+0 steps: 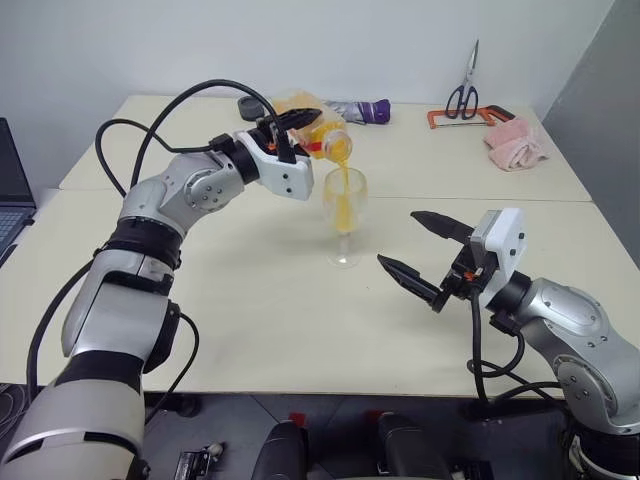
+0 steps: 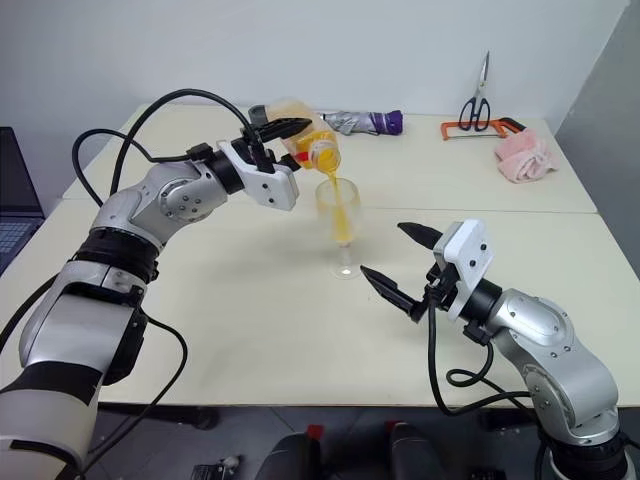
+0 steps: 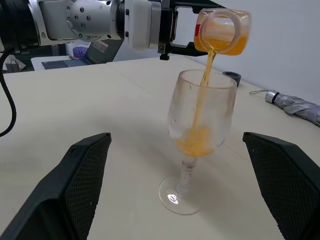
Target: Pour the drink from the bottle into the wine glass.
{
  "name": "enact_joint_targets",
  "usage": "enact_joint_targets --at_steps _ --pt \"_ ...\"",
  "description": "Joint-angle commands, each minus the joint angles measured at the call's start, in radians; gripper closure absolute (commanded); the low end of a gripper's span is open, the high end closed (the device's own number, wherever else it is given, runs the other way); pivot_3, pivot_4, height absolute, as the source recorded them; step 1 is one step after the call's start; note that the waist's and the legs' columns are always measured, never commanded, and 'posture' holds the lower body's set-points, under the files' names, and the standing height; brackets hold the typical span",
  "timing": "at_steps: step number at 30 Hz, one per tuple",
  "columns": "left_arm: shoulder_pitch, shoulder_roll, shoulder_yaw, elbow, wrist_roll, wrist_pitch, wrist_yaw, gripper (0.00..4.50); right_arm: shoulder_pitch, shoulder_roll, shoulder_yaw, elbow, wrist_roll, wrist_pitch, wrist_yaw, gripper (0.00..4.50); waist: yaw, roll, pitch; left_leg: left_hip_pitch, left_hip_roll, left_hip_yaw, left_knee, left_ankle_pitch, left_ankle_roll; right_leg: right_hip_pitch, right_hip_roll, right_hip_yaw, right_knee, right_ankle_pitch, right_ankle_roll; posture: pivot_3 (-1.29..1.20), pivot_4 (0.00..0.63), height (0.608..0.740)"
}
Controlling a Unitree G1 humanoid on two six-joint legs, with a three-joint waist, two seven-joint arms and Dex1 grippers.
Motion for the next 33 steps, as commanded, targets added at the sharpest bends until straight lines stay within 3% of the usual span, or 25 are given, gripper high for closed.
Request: enact_joint_targets --at_steps 1,33 --pt "-0.047 0.021 0.009 -0.016 -0.006 -0.007 0.028 2.79 0.001 -0.002 -0.018 -0.050 0.021 -0.014 -0.005 0.00 0.000 0.000 0.000 0.000 0.000 0.000 0.000 0.000 0.000 0.000 0.000 0.000 0.000 0.000 0.000 0.00 0.150 0.740" --pt "-0.083 0.019 -0.020 0.035 0.027 -0.001 0.083 2.79 0.063 0.010 -0.024 -0.115 0.041 -0.031 -0.057 0.00 0.000 0.000 0.000 0.000 0.000 0.000 0.001 0.000 0.000 0.000 0.000 0.000 0.001 0.000 0.000 0.00 0.150 0.740"
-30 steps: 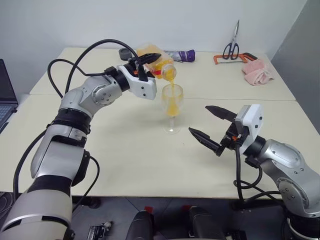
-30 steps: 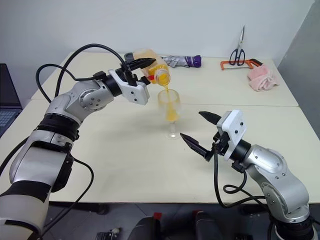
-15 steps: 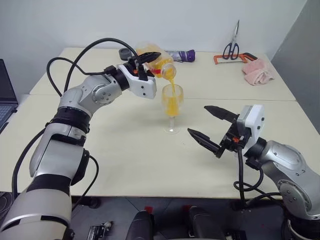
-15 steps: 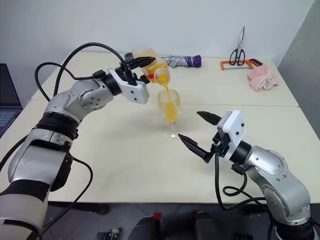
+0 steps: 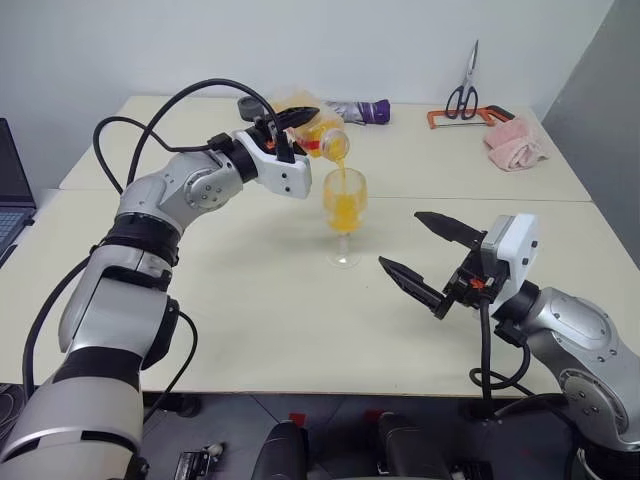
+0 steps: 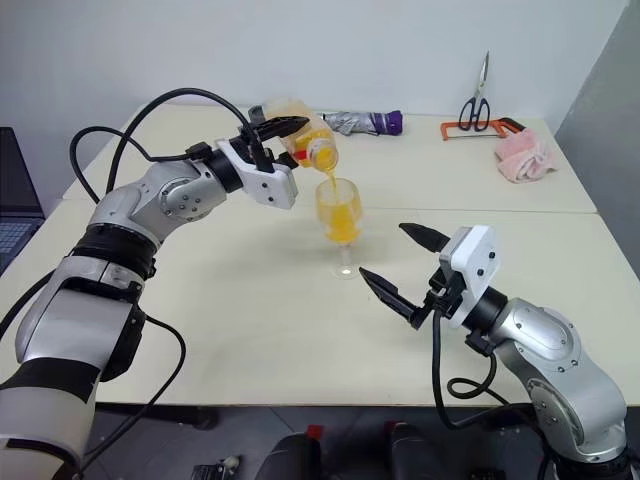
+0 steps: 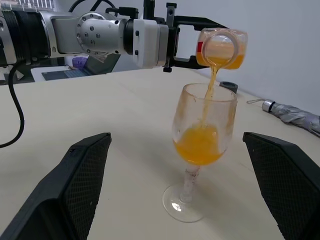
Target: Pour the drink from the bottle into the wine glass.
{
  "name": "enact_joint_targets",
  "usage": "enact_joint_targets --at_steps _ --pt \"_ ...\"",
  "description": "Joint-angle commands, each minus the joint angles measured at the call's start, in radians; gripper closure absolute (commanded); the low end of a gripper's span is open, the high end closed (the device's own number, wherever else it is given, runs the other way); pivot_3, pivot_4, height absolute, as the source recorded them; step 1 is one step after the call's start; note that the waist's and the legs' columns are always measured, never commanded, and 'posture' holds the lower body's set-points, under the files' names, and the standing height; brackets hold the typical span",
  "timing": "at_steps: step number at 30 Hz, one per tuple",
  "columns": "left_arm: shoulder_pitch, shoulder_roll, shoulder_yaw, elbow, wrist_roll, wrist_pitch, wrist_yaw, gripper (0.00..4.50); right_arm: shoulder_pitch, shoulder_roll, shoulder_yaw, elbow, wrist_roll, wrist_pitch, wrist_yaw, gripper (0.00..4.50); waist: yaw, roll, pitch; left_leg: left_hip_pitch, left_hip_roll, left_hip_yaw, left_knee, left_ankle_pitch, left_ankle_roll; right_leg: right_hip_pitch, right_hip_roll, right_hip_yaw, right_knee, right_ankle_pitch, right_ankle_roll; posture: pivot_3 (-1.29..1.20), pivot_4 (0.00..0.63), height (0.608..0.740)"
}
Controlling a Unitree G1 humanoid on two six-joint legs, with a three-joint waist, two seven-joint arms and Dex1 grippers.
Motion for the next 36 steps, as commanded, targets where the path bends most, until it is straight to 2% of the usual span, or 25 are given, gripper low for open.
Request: enact_joint_targets --at_steps 1,36 --pt "-0.049 0.012 0.009 -0.011 -0.006 -0.001 0.030 2.79 0.003 0.005 -0.005 -0.041 0.005 -0.020 -0.013 0.00 0.000 0.000 0.000 0.000 0.000 0.000 0.000 0.000 0.000 0.000 0.000 0.000 0.000 0.000 0.000 0.00 0.150 0.740" --pt "-0.090 0.022 -0.019 0.015 0.029 -0.015 0.068 2.79 0.028 -0.009 0.010 -0.036 -0.019 -0.036 -0.014 0.00 0.000 0.000 0.000 0.000 0.000 0.000 0.001 0.000 0.000 0.000 0.000 0.000 0.001 0.000 0.000 0.00 0.150 0.740"
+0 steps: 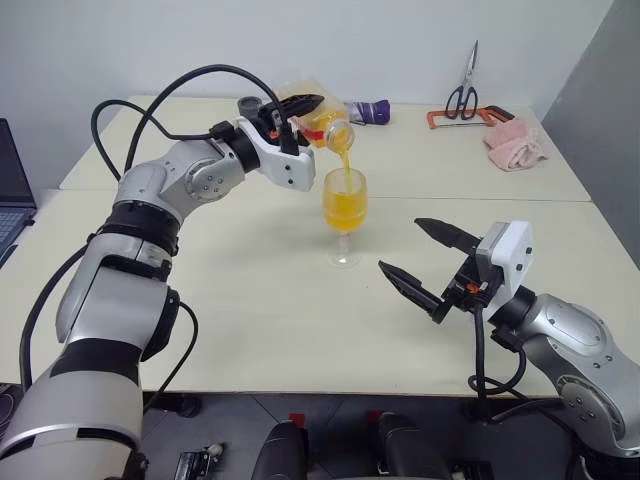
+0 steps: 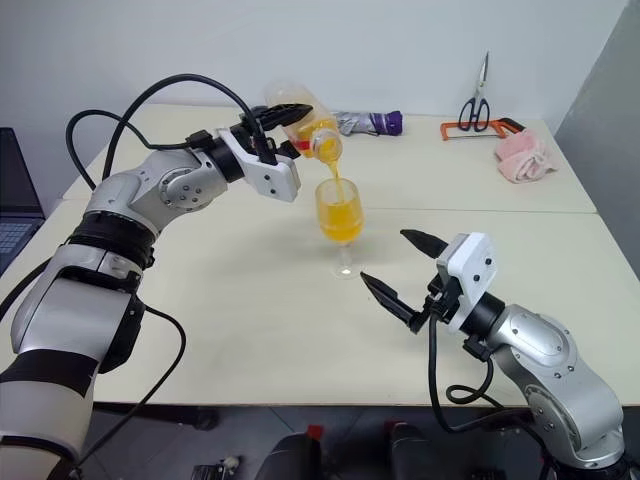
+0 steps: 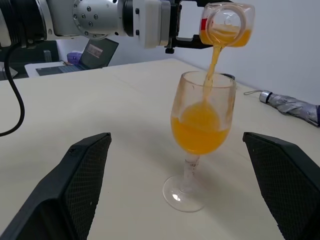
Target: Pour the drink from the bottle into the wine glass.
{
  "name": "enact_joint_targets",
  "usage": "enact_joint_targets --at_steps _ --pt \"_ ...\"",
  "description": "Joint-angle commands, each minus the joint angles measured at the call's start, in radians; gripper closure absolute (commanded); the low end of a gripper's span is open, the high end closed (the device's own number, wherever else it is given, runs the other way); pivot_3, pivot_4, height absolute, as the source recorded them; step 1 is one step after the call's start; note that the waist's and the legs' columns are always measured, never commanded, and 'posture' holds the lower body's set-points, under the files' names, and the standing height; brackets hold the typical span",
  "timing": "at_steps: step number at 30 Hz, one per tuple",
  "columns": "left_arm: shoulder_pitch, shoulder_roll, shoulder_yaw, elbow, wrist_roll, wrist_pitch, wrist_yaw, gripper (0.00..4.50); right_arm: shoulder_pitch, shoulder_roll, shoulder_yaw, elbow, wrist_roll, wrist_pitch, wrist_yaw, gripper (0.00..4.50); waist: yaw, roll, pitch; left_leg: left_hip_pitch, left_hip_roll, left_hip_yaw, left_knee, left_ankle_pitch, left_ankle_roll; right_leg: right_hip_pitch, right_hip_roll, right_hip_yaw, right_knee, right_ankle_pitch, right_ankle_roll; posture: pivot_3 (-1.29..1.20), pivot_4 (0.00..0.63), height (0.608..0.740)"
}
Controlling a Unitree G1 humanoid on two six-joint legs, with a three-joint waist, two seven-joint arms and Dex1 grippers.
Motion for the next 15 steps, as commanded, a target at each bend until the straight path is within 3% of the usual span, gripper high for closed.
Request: enact_joint_targets --at_steps 1,15 --pt "-0.045 0.020 0.008 -0.012 -0.006 -0.007 0.031 2.79 0.006 -0.007 -0.010 -0.036 0.000 -0.026 0.007 0.00 0.000 0.000 0.000 0.000 0.000 0.000 0.000 0.000 0.000 0.000 0.000 0.000 0.000 0.000 0.000 0.00 0.150 0.740" --pt "-0.057 0.028 0.000 -0.003 0.016 -0.006 0.058 2.79 0.010 -0.006 -0.021 -0.032 -0.004 -0.038 0.003 0.00 0.000 0.000 0.000 0.000 0.000 0.000 0.000 0.000 0.000 0.000 0.000 0.000 0.001 0.000 0.000 0.00 0.150 0.740"
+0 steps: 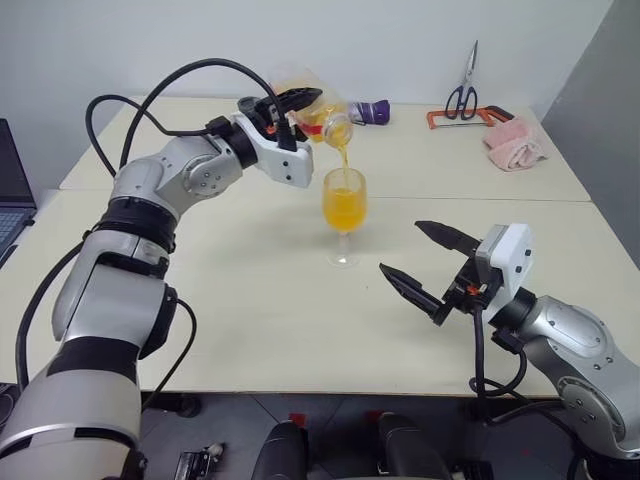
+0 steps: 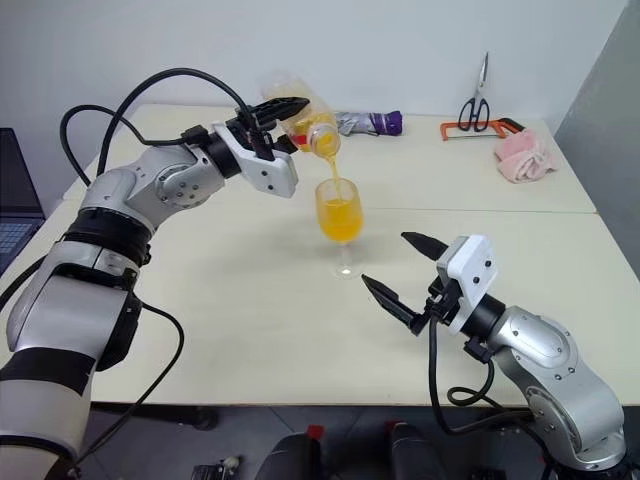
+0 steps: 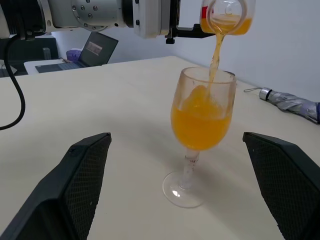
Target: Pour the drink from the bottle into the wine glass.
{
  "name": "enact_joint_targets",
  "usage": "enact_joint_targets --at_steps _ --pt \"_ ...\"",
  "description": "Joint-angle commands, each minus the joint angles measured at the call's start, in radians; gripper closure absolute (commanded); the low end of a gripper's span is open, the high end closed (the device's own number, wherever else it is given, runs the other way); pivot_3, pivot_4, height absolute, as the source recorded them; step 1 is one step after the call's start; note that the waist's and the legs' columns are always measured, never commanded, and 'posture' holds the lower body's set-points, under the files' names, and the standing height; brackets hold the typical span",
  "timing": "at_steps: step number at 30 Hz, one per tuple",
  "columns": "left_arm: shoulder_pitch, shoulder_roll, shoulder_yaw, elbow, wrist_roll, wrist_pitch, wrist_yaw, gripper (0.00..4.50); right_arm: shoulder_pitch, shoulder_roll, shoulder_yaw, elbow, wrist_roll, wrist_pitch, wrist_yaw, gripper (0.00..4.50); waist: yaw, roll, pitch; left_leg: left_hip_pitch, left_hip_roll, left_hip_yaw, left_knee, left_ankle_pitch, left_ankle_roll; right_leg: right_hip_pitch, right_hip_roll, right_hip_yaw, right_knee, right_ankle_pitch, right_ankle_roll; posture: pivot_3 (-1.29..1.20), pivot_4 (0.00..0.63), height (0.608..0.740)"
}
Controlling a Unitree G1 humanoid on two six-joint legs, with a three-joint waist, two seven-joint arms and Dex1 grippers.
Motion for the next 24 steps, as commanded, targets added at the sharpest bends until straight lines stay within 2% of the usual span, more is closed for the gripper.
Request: enact_joint_targets --at_steps 1,24 --pt "-0.043 0.019 0.000 -0.006 0.001 -0.006 0.027 2.79 -0.001 -0.001 -0.020 -0.031 -0.003 -0.032 0.000 0.00 0.000 0.000 0.000 0.000 0.000 0.000 0.000 0.000 0.000 0.000 0.000 0.000 0.000 0.000 0.000 0.00 0.150 0.740" --pt "-0.046 0.006 0.002 0.013 -0.020 0.000 0.022 2.79 -0.007 0.006 -0.009 -0.022 -0.018 -0.039 -0.001 0.00 0.000 0.000 0.000 0.000 0.000 0.000 0.001 0.000 0.000 0.000 0.000 0.000 0.001 0.000 0.000 0.00 0.150 0.740"
